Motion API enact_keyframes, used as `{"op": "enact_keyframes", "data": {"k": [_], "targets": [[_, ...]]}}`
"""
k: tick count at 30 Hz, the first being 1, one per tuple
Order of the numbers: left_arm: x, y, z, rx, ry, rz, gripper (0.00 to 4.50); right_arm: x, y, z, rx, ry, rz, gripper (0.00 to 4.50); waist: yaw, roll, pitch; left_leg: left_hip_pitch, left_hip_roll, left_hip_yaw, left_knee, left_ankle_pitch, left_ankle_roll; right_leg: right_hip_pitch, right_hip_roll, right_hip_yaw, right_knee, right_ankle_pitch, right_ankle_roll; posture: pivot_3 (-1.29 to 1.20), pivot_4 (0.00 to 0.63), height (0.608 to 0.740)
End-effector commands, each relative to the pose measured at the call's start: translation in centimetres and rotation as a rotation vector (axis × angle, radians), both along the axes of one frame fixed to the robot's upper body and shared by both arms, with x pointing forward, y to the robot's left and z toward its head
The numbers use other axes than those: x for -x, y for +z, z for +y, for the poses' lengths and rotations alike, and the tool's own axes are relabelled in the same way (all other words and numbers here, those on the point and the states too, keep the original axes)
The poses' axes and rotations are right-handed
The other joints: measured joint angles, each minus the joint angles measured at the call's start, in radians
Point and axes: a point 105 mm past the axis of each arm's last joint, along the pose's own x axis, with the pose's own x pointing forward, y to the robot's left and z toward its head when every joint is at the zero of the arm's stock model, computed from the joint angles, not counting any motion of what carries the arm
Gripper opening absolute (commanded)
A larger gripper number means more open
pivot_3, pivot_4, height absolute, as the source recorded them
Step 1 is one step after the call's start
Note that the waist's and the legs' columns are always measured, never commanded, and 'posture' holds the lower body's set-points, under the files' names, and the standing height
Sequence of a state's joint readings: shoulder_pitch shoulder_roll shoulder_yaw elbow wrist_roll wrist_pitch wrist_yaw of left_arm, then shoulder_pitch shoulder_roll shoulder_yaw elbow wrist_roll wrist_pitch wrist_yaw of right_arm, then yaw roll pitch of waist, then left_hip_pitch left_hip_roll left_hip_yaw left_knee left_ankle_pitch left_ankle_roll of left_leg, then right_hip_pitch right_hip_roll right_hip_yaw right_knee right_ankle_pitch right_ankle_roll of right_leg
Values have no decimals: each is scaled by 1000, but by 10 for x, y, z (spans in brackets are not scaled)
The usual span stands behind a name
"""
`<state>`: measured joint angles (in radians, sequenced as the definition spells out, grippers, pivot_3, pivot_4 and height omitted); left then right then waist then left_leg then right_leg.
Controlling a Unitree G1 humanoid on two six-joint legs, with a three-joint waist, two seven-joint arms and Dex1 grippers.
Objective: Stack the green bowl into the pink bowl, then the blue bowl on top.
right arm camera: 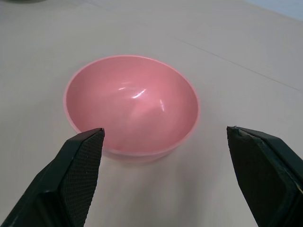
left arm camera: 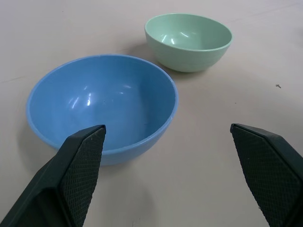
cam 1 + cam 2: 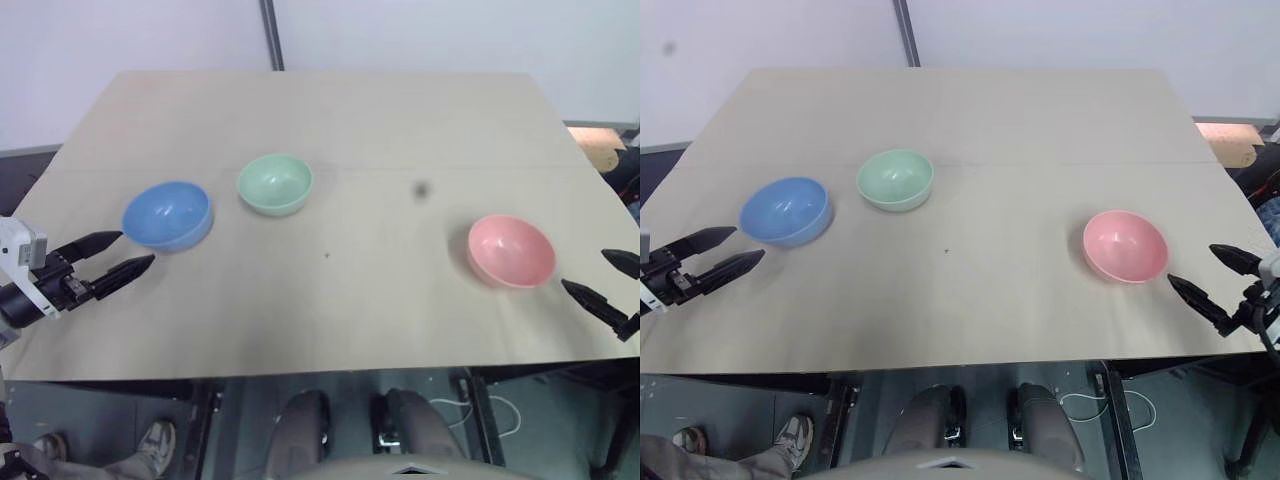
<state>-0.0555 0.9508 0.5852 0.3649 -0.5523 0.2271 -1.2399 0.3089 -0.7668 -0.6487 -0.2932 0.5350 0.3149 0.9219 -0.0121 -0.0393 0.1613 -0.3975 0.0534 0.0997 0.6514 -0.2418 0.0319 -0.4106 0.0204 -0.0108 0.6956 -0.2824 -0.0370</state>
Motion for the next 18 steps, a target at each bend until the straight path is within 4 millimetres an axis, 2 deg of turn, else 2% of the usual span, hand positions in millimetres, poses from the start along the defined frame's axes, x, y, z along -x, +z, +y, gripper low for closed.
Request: {"op": "enact_keyframes", "data": {"k": [1, 4, 8, 12, 15, 18], "targets": [[-1, 21, -6, -22, -14, -83, 4459, -4, 10, -1, 14, 3, -44, 4500, 0, 0, 0, 0, 0, 0, 0, 0, 0, 0, 0, 0, 0, 0, 0, 0, 150, 740], [-2, 28, -30, 27, -98, -133, 4459, -12, 12, 5, 24, 29, -40, 4500, -1, 0, 0, 0, 0, 0, 1, 0, 0, 0, 0, 0, 0, 0, 0, 0, 150, 740], [-1, 30, -52, 49, -186, -154, 4459, -17, 9, 16, 62, 47, -22, 4500, 0, 0, 0, 0, 0, 0, 1, 0, 0, 0, 0, 0, 1, 0, 0, 0, 150, 740], [2, 37, -85, 101, -384, -179, 4459, -24, 5, 38, 83, 55, 43, 4500, -1, 0, 0, 0, 0, 0, 1, 0, 0, 0, 0, 0, 1, 0, 0, 0, 150, 740], [5, 37, -112, 106, -562, -169, 4459, -33, -1, 73, 58, 112, 124, 4500, -3, 0, 0, 0, 0, 0, 1, 0, 0, 0, 0, 0, 1, 0, 0, 0, 150, 740], [8, 34, -130, 87, -674, -159, 4459, -39, -7, 89, 59, 127, 186, 4500, -1, 0, 0, 0, 0, 0, 2, 0, 0, 0, 0, 0, 2, 0, 0, 0, 150, 740]]}}
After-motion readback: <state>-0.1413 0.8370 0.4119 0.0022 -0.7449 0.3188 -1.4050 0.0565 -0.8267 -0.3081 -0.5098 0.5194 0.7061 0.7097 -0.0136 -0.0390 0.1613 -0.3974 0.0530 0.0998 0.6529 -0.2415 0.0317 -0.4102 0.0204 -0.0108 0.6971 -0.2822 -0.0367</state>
